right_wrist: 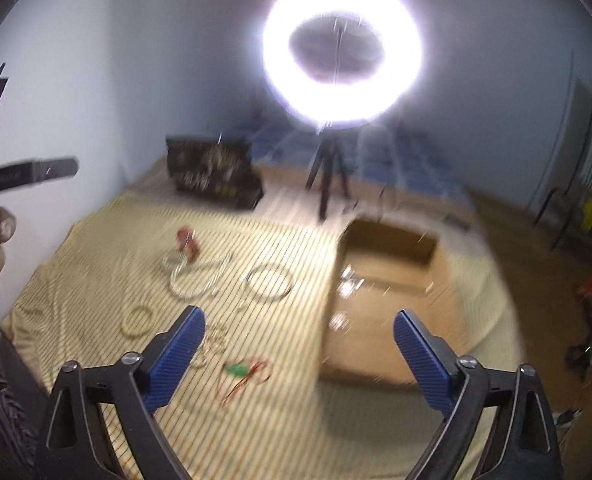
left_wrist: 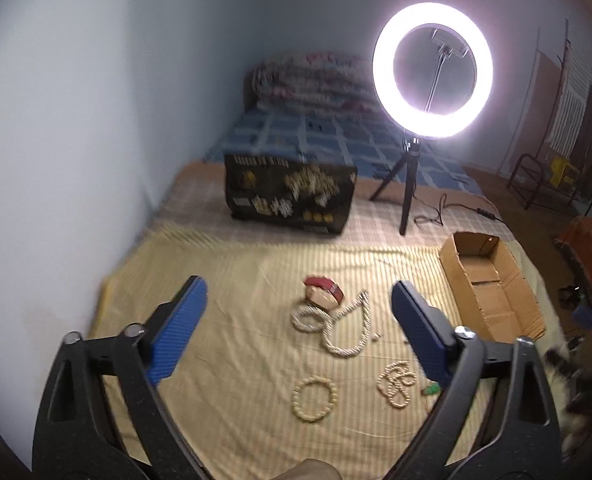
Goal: Organize jewelry
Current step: 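Close the right tool on the green jade pendant while the left tool grasps the pearl necklace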
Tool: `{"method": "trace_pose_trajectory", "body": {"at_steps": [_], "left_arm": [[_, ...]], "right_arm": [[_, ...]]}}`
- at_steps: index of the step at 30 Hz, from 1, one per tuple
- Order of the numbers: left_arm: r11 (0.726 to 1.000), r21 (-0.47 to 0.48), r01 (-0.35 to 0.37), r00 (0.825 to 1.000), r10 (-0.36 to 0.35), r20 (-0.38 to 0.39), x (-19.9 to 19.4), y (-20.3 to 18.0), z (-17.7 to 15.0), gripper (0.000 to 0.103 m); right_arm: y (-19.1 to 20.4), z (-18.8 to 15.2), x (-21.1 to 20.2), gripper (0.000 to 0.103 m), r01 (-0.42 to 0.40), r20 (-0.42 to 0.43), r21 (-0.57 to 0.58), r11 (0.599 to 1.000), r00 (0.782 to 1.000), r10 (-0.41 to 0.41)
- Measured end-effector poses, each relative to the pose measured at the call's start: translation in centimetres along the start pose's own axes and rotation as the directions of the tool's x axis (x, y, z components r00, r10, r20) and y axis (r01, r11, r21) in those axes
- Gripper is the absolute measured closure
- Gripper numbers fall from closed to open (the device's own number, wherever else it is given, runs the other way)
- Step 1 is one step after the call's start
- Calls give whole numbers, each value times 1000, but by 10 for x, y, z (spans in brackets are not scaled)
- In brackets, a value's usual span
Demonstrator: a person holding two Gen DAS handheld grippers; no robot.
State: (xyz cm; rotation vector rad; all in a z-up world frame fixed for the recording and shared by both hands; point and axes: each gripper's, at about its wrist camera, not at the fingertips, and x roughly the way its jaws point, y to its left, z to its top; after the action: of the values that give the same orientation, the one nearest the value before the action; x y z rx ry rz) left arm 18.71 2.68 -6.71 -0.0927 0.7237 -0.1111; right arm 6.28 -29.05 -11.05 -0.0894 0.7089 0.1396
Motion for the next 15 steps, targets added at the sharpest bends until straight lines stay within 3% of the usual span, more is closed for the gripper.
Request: {"method": "trace_pose_trajectory", "body": {"at_steps": [3, 5, 10, 15], "left_arm": [[999, -36, 31, 998, -33, -54, 25, 2, -4, 18], [997, -57, 43, 996, -48, -79, 42, 3, -11, 18], [999, -28, 35, 989, -39, -145, 71, 5, -32, 20], [999, -38, 40, 966, -48, -253, 104, 13, -54, 32]], "right_arm": [[0, -14, 26, 12, -39, -64, 30, 999, 997, 41], [-1, -24, 39, 21, -65, -90, 50, 997, 994, 69], [-1, -47, 70, 27, -90, -167, 39, 995, 981, 95], [2, -56, 95, 35, -138, -232, 29, 990, 962, 141]]}}
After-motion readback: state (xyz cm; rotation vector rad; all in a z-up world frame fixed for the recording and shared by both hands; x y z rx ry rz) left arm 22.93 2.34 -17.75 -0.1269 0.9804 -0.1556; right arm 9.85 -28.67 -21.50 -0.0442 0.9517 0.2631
